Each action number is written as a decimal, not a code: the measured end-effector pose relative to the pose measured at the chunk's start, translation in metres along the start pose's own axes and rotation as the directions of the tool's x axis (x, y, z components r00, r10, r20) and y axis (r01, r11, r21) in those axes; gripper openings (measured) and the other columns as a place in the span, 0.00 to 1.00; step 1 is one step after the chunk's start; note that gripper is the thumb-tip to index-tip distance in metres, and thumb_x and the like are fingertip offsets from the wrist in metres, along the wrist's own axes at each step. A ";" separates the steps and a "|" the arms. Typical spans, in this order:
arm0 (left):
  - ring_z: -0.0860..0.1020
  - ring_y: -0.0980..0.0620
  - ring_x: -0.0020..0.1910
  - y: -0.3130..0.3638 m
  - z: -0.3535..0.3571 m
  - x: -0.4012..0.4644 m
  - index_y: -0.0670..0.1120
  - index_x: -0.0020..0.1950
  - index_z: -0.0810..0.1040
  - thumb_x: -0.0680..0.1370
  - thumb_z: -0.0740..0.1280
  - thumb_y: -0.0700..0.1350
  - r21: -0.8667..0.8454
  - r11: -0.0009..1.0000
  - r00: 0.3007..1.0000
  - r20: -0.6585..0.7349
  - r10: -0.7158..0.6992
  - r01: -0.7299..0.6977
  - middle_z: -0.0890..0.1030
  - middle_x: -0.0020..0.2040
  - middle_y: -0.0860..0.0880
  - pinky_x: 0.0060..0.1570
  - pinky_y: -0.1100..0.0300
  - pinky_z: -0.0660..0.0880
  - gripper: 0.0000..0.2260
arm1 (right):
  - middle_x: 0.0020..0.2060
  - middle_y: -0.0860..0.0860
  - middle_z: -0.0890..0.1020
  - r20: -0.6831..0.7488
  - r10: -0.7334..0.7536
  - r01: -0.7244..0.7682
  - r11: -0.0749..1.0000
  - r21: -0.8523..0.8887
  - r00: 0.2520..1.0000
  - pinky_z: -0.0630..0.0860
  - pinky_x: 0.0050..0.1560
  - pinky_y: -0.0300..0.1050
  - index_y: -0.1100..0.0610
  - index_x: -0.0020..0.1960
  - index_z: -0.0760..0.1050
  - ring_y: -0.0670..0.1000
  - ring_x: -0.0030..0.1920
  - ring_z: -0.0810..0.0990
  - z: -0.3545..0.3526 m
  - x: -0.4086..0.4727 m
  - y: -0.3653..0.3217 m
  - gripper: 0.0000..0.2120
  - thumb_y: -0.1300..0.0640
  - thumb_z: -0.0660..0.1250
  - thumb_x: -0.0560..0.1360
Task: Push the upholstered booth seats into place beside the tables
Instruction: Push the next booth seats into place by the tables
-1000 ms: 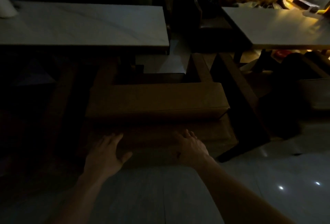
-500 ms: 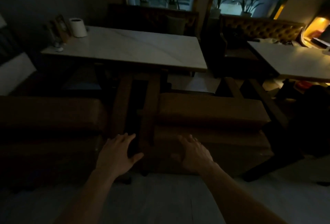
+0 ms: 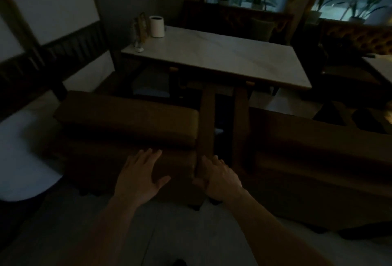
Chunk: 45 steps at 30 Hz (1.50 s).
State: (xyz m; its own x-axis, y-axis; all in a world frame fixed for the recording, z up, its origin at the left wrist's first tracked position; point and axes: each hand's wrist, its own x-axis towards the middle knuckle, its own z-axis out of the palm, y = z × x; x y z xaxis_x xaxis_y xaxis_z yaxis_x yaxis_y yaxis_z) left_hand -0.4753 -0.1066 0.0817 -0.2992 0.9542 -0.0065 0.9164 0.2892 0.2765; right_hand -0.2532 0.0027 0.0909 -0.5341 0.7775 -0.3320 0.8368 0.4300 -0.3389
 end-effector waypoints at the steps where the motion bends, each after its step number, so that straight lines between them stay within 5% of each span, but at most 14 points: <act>1: 0.50 0.49 0.78 -0.016 -0.001 0.003 0.60 0.78 0.51 0.73 0.57 0.72 0.004 1.000 1.000 0.001 -0.003 0.003 0.55 0.79 0.52 0.75 0.48 0.49 0.37 | 0.77 0.56 0.59 -0.002 -0.008 0.008 1.000 0.006 1.000 0.65 0.71 0.61 0.43 0.78 0.50 0.62 0.76 0.59 0.007 0.011 -0.011 0.40 0.32 0.63 0.73; 13: 0.48 0.49 0.78 -0.195 -0.022 0.054 0.60 0.78 0.48 0.73 0.58 0.71 0.030 0.998 0.992 0.110 -0.066 0.063 0.51 0.80 0.51 0.76 0.46 0.48 0.39 | 0.80 0.56 0.49 0.051 0.060 -0.059 0.998 -0.013 0.997 0.57 0.76 0.58 0.46 0.80 0.44 0.60 0.79 0.49 0.052 0.118 -0.146 0.42 0.31 0.60 0.76; 24: 0.51 0.46 0.77 -0.333 -0.003 0.111 0.58 0.78 0.51 0.70 0.59 0.74 0.029 0.995 0.992 0.083 0.095 -0.098 0.56 0.79 0.48 0.74 0.46 0.51 0.41 | 0.80 0.58 0.48 0.006 0.261 -0.260 0.964 -0.053 0.965 0.52 0.77 0.61 0.46 0.80 0.44 0.61 0.79 0.45 0.102 0.179 -0.203 0.46 0.30 0.63 0.73; 32: 0.49 0.44 0.78 -0.374 0.050 0.145 0.59 0.79 0.48 0.71 0.62 0.71 0.049 0.981 0.975 0.124 0.183 -0.190 0.54 0.79 0.47 0.74 0.39 0.52 0.42 | 0.79 0.59 0.39 -0.039 0.378 -0.379 0.925 -0.023 0.925 0.47 0.76 0.65 0.40 0.79 0.37 0.65 0.77 0.36 0.149 0.210 -0.201 0.50 0.36 0.70 0.72; 45: 0.65 0.33 0.71 -0.366 0.071 0.162 0.52 0.73 0.69 0.68 0.76 0.58 0.079 0.978 0.978 0.093 0.187 -0.195 0.72 0.70 0.41 0.64 0.27 0.62 0.36 | 0.79 0.64 0.46 -0.121 0.401 -0.416 0.897 -0.151 0.908 0.55 0.75 0.68 0.41 0.79 0.40 0.70 0.77 0.45 0.155 0.222 -0.204 0.41 0.31 0.58 0.76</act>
State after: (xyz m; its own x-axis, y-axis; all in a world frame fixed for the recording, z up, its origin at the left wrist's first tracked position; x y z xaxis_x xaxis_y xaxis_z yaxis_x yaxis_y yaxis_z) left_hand -0.8399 -0.0523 -0.0889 -0.0960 0.9944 -0.0442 0.9753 0.1029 0.1957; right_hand -0.5615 0.0165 -0.0507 -0.1350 0.9339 -0.3309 0.9908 0.1317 -0.0325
